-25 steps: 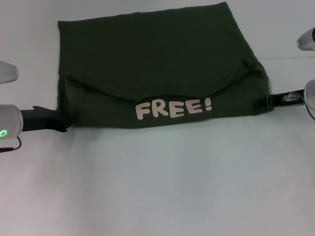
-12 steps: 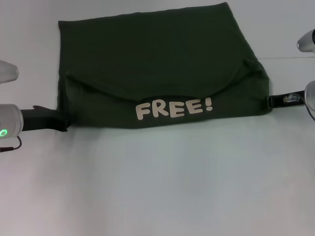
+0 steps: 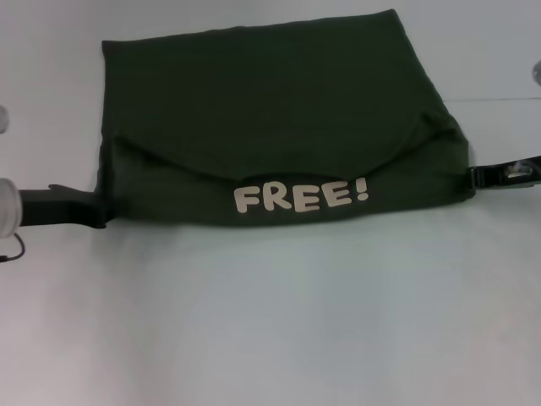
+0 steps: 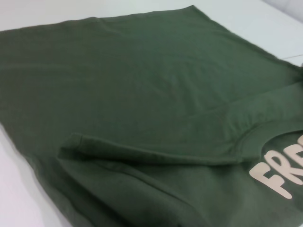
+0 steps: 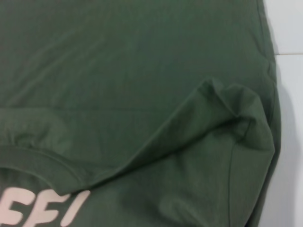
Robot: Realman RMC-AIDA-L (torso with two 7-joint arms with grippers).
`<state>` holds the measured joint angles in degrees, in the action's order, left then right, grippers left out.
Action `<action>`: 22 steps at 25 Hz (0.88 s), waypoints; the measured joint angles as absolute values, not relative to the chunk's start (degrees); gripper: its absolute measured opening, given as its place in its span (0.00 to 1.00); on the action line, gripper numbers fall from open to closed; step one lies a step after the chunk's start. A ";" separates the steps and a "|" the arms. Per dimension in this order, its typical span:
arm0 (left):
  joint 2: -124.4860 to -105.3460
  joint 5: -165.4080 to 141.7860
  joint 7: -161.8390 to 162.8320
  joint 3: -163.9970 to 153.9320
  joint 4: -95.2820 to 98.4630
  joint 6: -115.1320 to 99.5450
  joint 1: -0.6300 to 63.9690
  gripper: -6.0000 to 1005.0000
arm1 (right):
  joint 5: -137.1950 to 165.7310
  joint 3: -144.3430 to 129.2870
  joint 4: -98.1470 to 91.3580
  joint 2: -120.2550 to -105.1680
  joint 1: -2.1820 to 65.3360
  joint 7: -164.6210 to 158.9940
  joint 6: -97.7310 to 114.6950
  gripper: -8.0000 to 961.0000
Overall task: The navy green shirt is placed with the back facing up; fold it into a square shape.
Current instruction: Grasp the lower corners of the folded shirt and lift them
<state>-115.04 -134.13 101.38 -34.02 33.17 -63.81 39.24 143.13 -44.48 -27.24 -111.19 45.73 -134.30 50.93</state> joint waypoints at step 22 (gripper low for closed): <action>-110.35 -149.77 104.79 -20.68 42.29 -98.66 39.47 0.04 | 135.51 -31.22 -51.18 -113.97 26.00 -132.15 88.26 0.07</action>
<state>-110.35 -149.77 104.79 -20.68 42.29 -98.66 39.47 135.51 -31.23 -51.18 -113.97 26.00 -132.15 88.26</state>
